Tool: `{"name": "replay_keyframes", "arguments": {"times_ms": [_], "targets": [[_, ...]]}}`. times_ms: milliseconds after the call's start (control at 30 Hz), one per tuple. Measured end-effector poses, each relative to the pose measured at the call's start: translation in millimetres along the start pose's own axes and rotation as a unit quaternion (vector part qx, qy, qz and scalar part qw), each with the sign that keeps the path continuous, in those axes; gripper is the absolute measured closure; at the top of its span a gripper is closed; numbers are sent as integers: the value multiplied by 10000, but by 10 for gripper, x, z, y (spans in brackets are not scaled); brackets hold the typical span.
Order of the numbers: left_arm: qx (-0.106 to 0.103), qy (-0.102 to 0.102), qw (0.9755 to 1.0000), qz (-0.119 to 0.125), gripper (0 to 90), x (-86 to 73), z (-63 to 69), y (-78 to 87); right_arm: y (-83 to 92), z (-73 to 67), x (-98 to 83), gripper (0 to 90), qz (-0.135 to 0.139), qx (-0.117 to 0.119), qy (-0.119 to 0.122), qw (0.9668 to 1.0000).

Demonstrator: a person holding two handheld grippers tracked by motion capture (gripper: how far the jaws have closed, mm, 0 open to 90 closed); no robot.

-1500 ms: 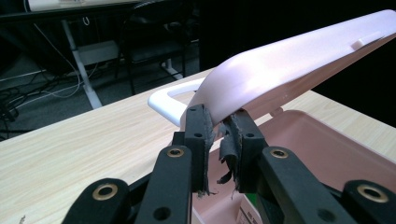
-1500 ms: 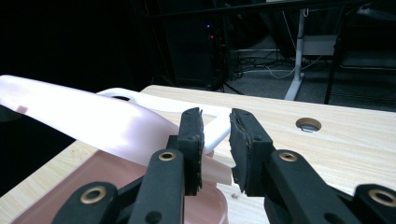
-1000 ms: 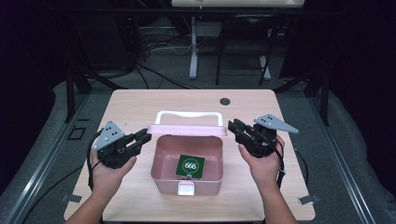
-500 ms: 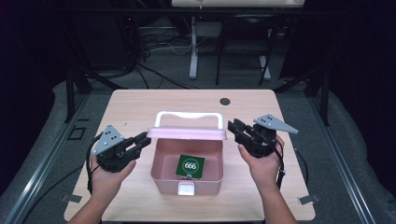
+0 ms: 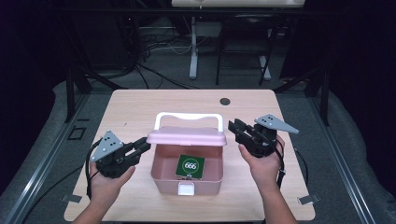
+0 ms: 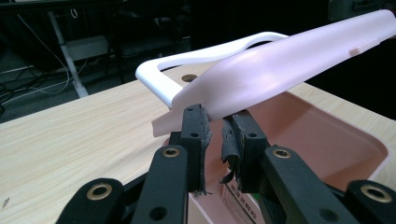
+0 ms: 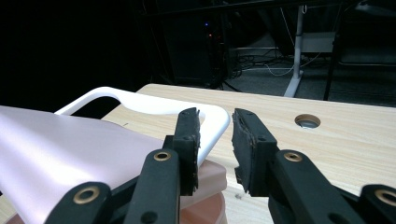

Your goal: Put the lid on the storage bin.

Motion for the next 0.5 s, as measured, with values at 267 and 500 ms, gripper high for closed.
{"name": "replay_keyframes", "arguments": {"times_ms": [267, 500], "targets": [[-46, 2, 10000, -60, 775, -103, 27, 41, 4, 7, 2, 711, 16, -19, -16, 10000], [-51, -5, 10000, -52, 776, -154, 50, 51, 4, 6, 0, 711, 21, -21, -13, 10000]]}}
Point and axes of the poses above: each handheld gripper's, and its own axes: y roughly backward along the jaws, x roughly out of its top, z roughly to its right, the point moved 5 cm from there along -y, roughly forward along the jaws, and after that the axes turned 1 degree about -z, right-handed, at the moved point
